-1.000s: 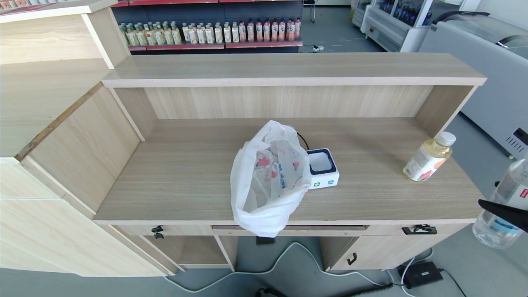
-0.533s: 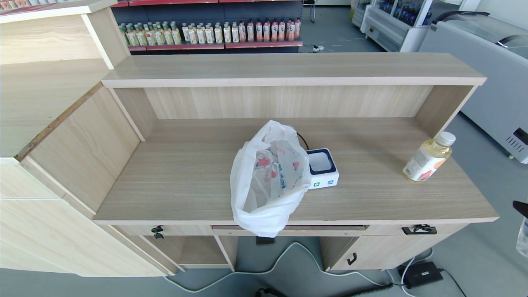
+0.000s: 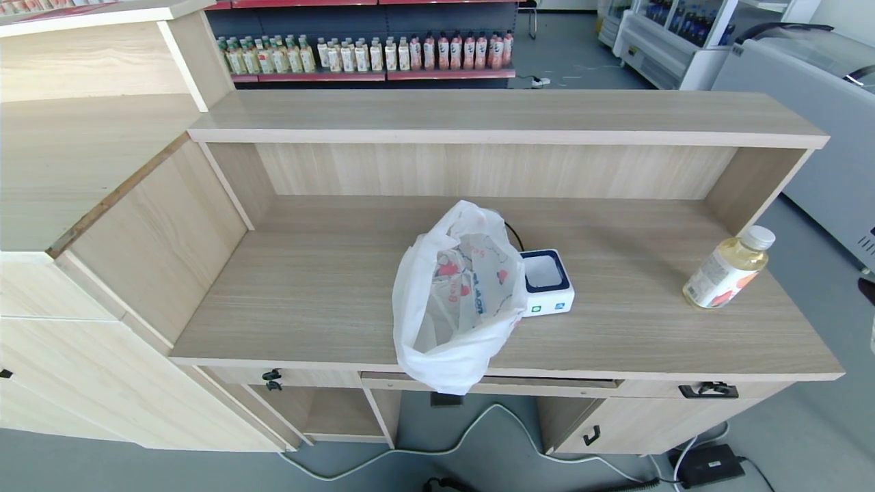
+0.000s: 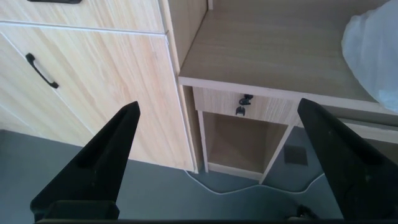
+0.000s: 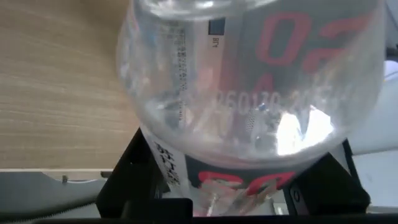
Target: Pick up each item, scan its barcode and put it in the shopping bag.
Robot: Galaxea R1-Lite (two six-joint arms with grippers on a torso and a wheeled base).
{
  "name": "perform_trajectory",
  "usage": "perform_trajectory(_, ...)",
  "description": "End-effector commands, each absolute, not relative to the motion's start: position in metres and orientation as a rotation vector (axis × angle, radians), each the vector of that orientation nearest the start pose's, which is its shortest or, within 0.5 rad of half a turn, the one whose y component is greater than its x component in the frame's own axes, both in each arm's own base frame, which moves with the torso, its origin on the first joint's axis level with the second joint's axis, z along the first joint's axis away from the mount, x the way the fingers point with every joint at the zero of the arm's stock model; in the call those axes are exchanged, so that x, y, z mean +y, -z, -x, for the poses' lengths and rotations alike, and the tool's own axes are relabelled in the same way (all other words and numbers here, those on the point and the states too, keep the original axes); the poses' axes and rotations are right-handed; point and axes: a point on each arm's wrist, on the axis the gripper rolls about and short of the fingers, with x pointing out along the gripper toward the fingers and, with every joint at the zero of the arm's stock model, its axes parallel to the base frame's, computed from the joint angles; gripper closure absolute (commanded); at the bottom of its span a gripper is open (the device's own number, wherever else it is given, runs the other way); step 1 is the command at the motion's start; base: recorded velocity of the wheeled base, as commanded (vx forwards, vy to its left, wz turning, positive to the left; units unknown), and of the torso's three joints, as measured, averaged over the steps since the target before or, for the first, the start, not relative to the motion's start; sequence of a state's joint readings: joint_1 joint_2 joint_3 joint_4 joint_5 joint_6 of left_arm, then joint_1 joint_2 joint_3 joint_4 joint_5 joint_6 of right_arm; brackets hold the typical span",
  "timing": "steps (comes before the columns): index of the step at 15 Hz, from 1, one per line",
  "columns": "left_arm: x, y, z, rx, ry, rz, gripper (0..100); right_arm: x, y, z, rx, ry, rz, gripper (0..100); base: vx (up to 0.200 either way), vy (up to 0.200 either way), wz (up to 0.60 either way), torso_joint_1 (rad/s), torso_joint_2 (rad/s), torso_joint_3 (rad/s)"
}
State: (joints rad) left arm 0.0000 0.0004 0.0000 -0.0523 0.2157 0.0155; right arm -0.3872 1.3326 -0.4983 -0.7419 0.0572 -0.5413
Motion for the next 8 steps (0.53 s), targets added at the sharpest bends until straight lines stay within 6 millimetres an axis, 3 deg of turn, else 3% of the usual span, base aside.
perform_trajectory(1, 0.005, -0.081, 0.023, -0.050, -0.215, -0.010, 0, -0.068, -0.198, -0.217, 0.155, 0.215, 0.545, 100, 0.000, 0.000, 0.60, 0.002, 0.00, 0.012)
perform_trajectory(3, 0.005, -0.081, 0.023, -0.050, -0.217, -0.010, 0, -0.055, -0.194, -0.257, 0.056, 0.151, 0.596, 100, 0.000, 0.000, 0.60, 0.015, 0.00, 0.000)
perform_trajectory(4, 0.005, -0.081, 0.023, -0.050, -0.217, -0.010, 0, -0.053, -0.190, -0.267, 0.029, 0.144, 0.607, 100, 0.000, 0.000, 0.60, 0.007, 0.00, 0.002)
perform_trajectory(5, 0.005, -0.081, 0.023, -0.050, -0.217, -0.010, 0, -0.047, -0.175, -0.287, -0.021, 0.119, 0.619, 100, 0.000, 0.000, 0.00, 0.000, 0.00, 0.000)
perform_trajectory(6, 0.005, -0.081, 0.023, -0.050, -0.217, -0.010, 0, -0.046, -0.170, -0.292, -0.030, 0.111, 0.620, 100, 0.000, 0.000, 0.00, 0.000, 0.00, 0.000)
perform_trajectory(8, 0.005, -0.081, 0.023, -0.050, -0.217, -0.010, 0, -0.035, -0.146, -0.314, -0.095, -0.078, 0.623, 100, 0.000, 0.000, 0.00, 0.000, 0.00, 0.000)
